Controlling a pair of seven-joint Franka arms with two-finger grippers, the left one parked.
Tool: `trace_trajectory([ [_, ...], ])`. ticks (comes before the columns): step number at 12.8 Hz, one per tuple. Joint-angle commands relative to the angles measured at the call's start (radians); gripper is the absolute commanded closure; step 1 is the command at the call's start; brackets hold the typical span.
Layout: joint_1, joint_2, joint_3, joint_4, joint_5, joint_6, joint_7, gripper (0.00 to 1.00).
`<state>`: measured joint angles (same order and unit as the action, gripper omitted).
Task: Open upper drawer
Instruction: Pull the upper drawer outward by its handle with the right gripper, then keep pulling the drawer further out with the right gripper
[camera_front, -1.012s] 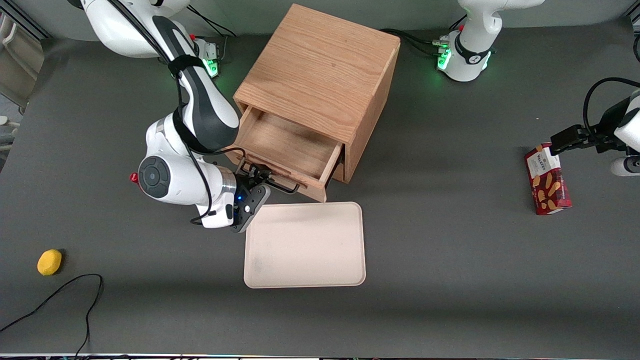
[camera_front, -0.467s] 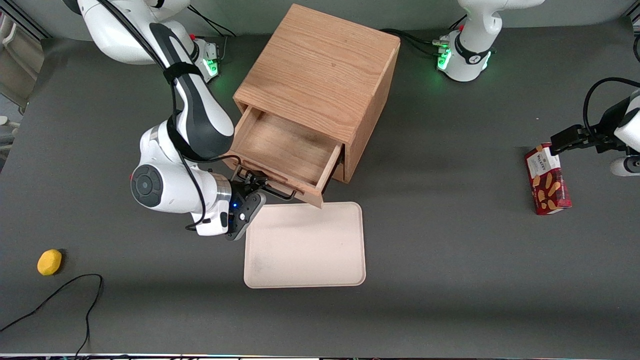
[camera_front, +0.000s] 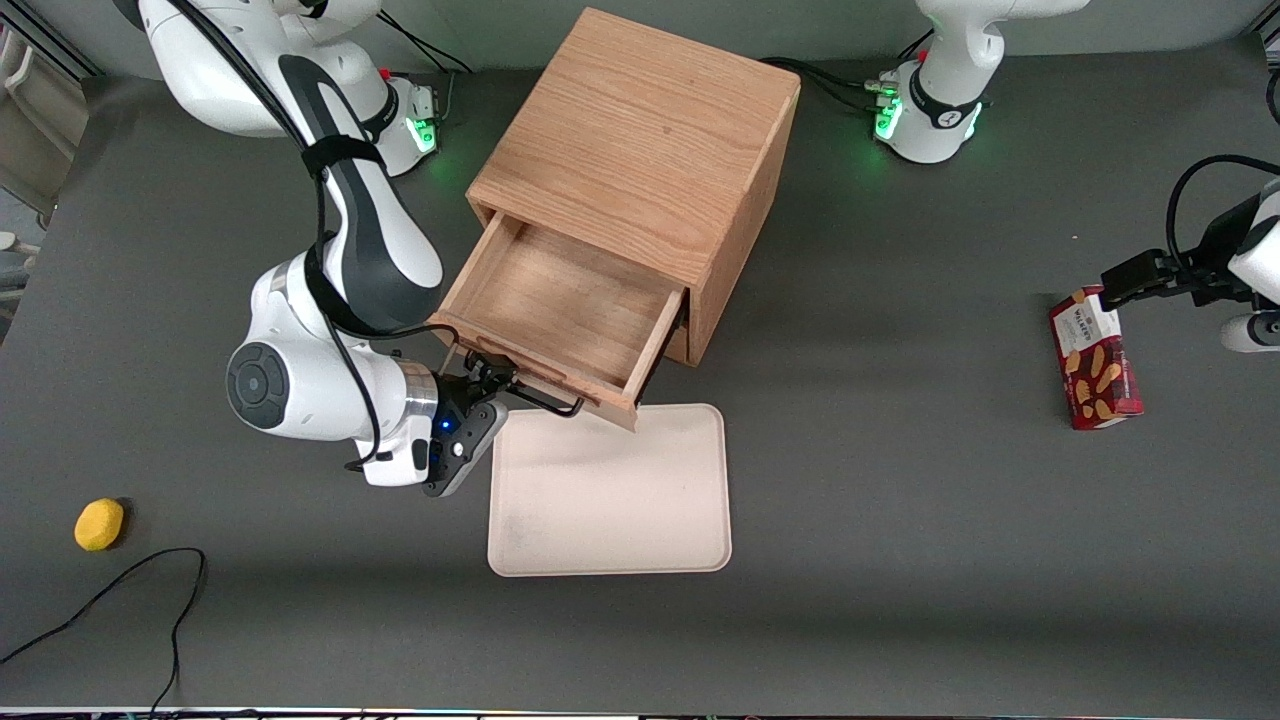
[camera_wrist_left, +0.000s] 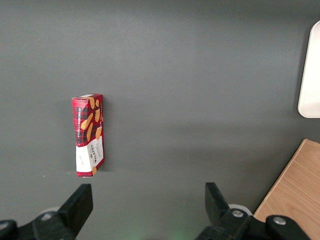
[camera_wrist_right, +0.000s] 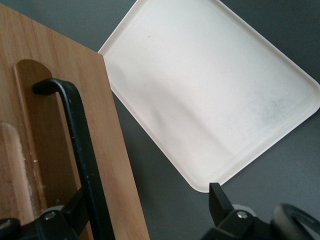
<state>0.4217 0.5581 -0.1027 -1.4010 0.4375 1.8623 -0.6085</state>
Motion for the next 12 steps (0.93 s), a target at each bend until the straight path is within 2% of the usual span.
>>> trace_trajectory([
  [1,-0.014,0.031,0.005,0.05,-0.01,-0.022,-0.019,0.0],
  [12,-0.044,0.108,0.009,0.181,0.0,-0.022,-0.03,0.0],
])
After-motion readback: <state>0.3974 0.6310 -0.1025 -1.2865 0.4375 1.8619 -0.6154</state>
